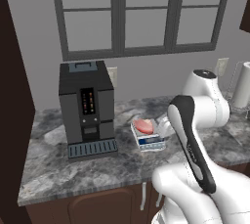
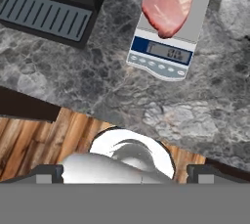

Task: Take the steak from the fridge and place it on the digital scale on the counter by the fridge. Wait a few seconds for a reading, then move it to the plate on the dining counter.

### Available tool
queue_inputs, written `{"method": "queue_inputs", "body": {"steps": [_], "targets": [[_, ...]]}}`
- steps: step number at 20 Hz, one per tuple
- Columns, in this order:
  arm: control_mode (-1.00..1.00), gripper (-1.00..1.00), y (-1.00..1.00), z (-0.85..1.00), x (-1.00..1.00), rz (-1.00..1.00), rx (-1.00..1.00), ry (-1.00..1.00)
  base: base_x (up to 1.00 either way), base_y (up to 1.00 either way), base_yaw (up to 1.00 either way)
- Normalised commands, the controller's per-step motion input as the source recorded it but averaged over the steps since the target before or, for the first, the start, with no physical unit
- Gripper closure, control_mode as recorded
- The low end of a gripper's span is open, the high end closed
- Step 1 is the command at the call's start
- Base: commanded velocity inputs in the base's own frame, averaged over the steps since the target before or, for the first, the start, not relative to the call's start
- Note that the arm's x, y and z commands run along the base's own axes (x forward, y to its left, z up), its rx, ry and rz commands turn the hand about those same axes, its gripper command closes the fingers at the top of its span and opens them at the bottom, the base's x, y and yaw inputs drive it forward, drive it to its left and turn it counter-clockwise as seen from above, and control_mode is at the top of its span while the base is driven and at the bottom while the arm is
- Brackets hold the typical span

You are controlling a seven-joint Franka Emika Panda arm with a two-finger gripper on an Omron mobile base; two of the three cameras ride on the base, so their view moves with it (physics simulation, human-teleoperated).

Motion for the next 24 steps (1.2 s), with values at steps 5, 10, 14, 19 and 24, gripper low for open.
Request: {"method": "queue_inputs", "body": {"steps": [5, 10, 14, 19, 24], "targets": [[-1.00, -1.00, 0.00, -0.49, 1.00, 0.00, -0.03, 0.00, 0.00, 0.00, 0.00], [-1.00, -1.00, 0.00, -0.44, 0.84, 0.00, 0.00, 0.00, 0.00, 0.00, 0.00], [-1.00, -1.00, 0.06, -0.31, 0.56, 0.00, 0.00, 0.00, 0.00, 0.00, 0.00], [-1.00, -1.00, 0.12, -0.35, 0.49, 0.00, 0.00, 0.00, 0.00, 0.00, 0.00], [-1.00, -1.00, 0.22, -0.36, 0.57, 0.00, -0.01, 0.04, 0.00, 0.00, 0.00]]}}
